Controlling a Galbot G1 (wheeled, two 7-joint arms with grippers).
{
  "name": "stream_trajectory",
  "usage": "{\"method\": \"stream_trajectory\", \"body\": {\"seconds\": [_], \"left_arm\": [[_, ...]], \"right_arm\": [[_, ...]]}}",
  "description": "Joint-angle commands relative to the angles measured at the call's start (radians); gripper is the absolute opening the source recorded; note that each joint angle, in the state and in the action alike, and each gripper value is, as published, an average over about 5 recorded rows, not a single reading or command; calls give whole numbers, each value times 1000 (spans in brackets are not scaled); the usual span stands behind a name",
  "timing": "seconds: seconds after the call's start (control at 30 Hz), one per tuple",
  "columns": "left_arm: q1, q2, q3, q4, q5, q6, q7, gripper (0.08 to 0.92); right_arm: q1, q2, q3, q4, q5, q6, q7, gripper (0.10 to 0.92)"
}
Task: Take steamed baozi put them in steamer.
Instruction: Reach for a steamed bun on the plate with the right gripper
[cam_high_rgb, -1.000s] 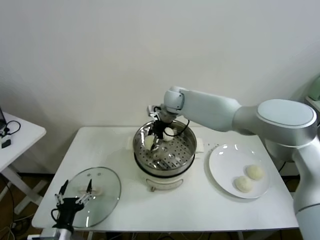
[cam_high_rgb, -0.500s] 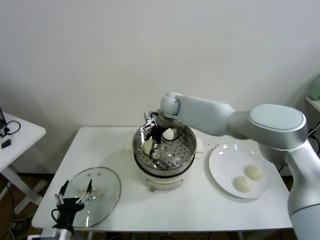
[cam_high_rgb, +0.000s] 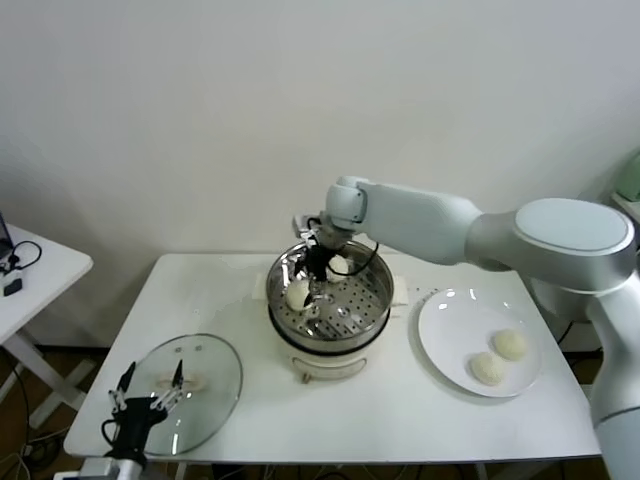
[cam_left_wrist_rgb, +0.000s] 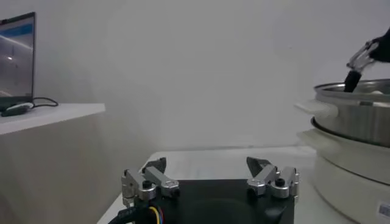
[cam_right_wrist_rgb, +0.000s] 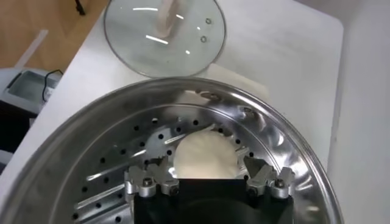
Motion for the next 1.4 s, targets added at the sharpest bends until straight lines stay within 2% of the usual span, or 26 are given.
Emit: {"method": "stream_trajectory", "body": {"seconds": [0.03, 0.33, 0.47, 0.63, 0.8, 1.1, 1.4], "left_arm": [[1, 0, 2, -1, 0, 1, -1, 823], [10, 10, 2, -15, -5, -19, -39, 823], [5, 12, 2, -16, -4, -18, -43, 823], [7, 13, -1, -33, -11, -3, -43, 823], [12, 3, -4, -51, -6, 5, -42, 823], [24, -10, -12, -34, 13, -1, -42, 823], [29, -14, -19, -27, 15, -1, -41, 823]], "right_arm": [[246, -299, -92, 317, 67, 13, -26, 823], [285, -680, -113, 484, -162, 64, -70, 823], [212, -827, -82, 499, -279, 90, -79, 823], [19, -933, 48, 469, -400, 102, -90, 823], [-192, -962, 172, 424, -484, 116, -96, 823], [-479, -916, 355, 351, -567, 120, -82, 823], [-561, -852, 415, 255, -601, 122, -67, 823]]}}
